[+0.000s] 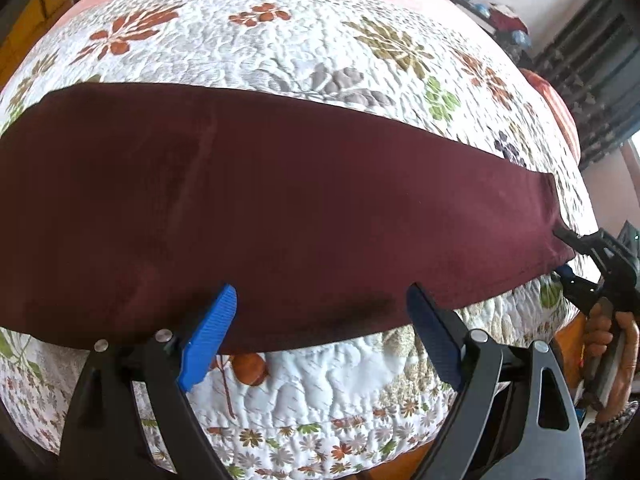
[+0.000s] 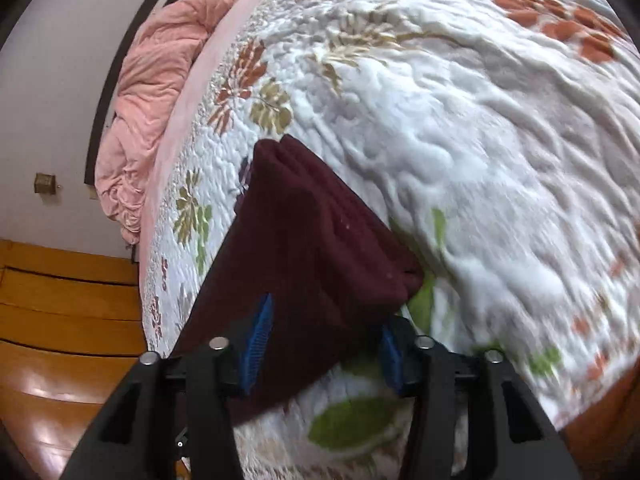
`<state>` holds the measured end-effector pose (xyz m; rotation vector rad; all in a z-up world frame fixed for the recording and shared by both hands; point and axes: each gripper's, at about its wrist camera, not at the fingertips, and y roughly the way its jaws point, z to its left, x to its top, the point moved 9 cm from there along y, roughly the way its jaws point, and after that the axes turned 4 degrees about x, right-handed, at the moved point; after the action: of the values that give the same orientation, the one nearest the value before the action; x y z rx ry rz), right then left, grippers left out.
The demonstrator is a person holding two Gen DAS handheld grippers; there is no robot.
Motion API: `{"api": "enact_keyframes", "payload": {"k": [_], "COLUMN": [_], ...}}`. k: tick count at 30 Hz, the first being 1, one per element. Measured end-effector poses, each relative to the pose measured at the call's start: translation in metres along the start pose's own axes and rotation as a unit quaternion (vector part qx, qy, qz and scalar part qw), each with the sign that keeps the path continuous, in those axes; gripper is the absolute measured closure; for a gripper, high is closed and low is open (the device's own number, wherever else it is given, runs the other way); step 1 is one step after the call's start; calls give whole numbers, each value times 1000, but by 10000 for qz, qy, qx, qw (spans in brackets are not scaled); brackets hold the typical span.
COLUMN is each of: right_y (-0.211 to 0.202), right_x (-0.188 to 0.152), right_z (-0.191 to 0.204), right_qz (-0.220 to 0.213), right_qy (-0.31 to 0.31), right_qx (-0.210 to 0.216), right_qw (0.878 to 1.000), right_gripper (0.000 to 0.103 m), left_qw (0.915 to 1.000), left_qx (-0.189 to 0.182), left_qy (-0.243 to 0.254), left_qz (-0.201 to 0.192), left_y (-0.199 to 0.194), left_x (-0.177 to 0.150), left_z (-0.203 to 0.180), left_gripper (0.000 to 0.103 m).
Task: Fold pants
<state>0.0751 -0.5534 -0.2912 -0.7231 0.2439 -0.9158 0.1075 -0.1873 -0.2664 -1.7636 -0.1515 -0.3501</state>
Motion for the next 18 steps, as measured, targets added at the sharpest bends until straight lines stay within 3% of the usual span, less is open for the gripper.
{"api": "enact_keyframes", "payload": {"k": [1,2,5,8,10,12,14,17,18], "right_y": [0,-1,-18,-51,-72,-86,-82,-45,-33], "right_x": [2,3,6,11,15,18,20,16,13], "right_z": [3,8,34,62,76,72,50,-10,-28], "right_qz": [-23,-54,-223,-412,-608,-764,-749,-322,-219], "right_qy": [-70,-123,-514,-713,-936,-946,-836,-488,-345], "right_qx": [13,103,311,785,826,651,213,-651,-793], "right_qw": [10000,9999,9979,9935,9903,9904,9935,9962,9960], "right_gripper": [78,82,86,89,89,89,89,89,88], "left_qw": [10000,10000,9996,9992,9981,9980,9984,9992,9980], "left_qx": [26,64,210,111,75,117,239,303,325], "left_qy": [2,21,108,9,91,190,240,275,487], "left_qz": [0,-23,-135,-393,-611,-589,-454,-43,-224], "left_y": [0,0,-1,-15,-26,-24,-12,21,22], "left_x": [1,2,9,21,27,26,21,4,3], "left_z": [1,2,4,2,-3,-5,-2,6,5], "left_gripper": [16,16,16,16,16,16,16,16,15]}}
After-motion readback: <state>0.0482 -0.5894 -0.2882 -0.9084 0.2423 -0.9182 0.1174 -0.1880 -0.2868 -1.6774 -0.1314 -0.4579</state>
